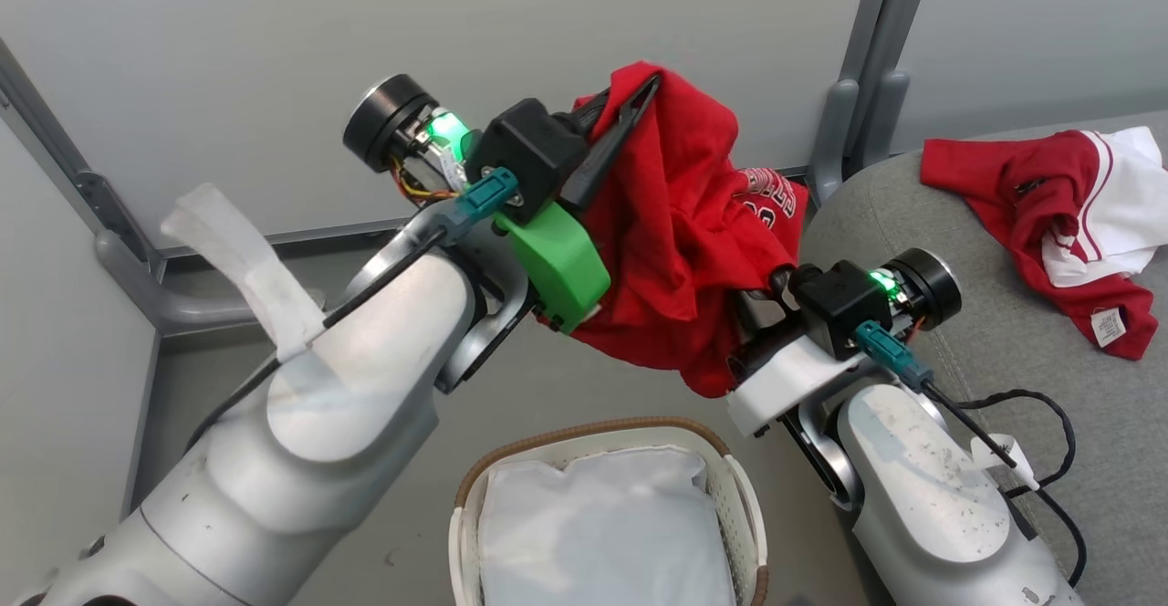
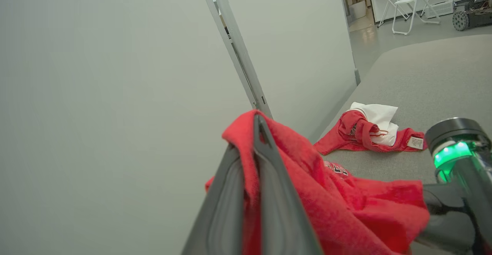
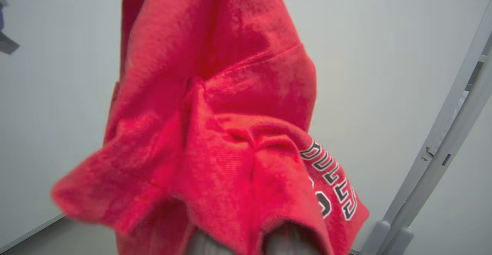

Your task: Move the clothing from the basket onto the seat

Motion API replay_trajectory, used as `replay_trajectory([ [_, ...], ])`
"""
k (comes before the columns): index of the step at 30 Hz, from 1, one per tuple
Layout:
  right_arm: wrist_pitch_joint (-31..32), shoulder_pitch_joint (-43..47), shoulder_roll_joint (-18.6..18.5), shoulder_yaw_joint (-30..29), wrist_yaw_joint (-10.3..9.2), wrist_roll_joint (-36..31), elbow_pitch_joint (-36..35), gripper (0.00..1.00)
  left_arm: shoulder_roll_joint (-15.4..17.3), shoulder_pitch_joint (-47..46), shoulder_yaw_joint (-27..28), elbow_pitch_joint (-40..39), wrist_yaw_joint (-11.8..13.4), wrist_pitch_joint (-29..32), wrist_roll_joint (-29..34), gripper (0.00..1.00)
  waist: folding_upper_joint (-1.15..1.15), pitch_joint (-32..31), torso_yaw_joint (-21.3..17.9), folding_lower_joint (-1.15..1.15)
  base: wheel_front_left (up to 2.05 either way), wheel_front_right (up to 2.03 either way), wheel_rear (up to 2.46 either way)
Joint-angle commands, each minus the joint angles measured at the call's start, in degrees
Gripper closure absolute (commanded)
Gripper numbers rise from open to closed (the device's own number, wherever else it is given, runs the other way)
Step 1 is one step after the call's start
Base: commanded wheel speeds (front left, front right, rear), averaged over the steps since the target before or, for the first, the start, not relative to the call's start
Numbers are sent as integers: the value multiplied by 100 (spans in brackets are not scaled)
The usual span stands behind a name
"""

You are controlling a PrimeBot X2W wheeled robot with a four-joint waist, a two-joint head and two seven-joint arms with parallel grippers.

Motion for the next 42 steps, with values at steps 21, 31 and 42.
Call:
replay_trajectory([
  [21, -26, 466, -19, -1016, -8, -125, -223, 100, -74, 2052, 269, 1163, 24, -1368, -508, 0, 13, 279, -125, 0, 0, 0, 0],
  [31, -26, 675, -19, -1546, -8, -287, -309, 100, -297, 2794, 785, 888, -144, -1365, -85, 0, 13, 431, -232, 0, 0, 0, 0],
  [42, -26, 740, -19, -1940, -8, -372, -430, 100, -524, 3077, 1094, 759, -270, -1360, 330, 0, 13, 558, -528, 0, 0, 0, 0],
])
